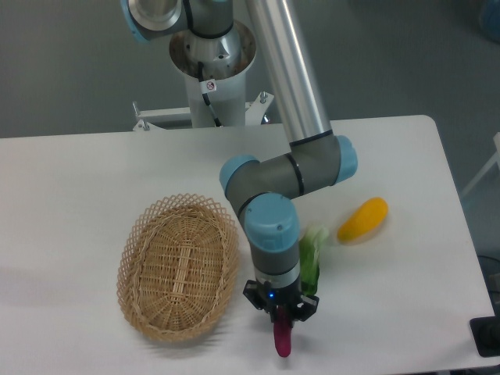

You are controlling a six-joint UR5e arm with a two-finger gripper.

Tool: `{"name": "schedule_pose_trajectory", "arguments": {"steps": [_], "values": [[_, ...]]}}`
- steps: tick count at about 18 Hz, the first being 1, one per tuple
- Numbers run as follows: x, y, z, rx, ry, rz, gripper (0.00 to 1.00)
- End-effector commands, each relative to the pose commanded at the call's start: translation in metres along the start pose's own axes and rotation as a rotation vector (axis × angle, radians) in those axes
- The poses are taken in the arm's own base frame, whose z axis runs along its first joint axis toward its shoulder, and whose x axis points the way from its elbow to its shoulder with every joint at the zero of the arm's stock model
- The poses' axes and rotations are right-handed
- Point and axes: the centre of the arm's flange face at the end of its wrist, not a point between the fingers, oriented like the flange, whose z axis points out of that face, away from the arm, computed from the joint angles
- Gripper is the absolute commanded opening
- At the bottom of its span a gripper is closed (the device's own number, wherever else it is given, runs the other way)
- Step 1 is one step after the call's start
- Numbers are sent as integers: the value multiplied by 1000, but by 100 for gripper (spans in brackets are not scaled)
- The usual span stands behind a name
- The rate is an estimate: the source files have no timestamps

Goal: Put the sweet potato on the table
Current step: 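Lower the sweet potato onto the table beside the bok choy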

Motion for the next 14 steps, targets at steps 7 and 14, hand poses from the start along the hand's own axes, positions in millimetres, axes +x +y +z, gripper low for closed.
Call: {"name": "schedule_pose_trajectory", "arguments": {"steps": [7, 14], "values": [[0, 0, 2, 0, 0, 9, 28], [-3, -3, -4, 8, -9, 15, 83]]}}
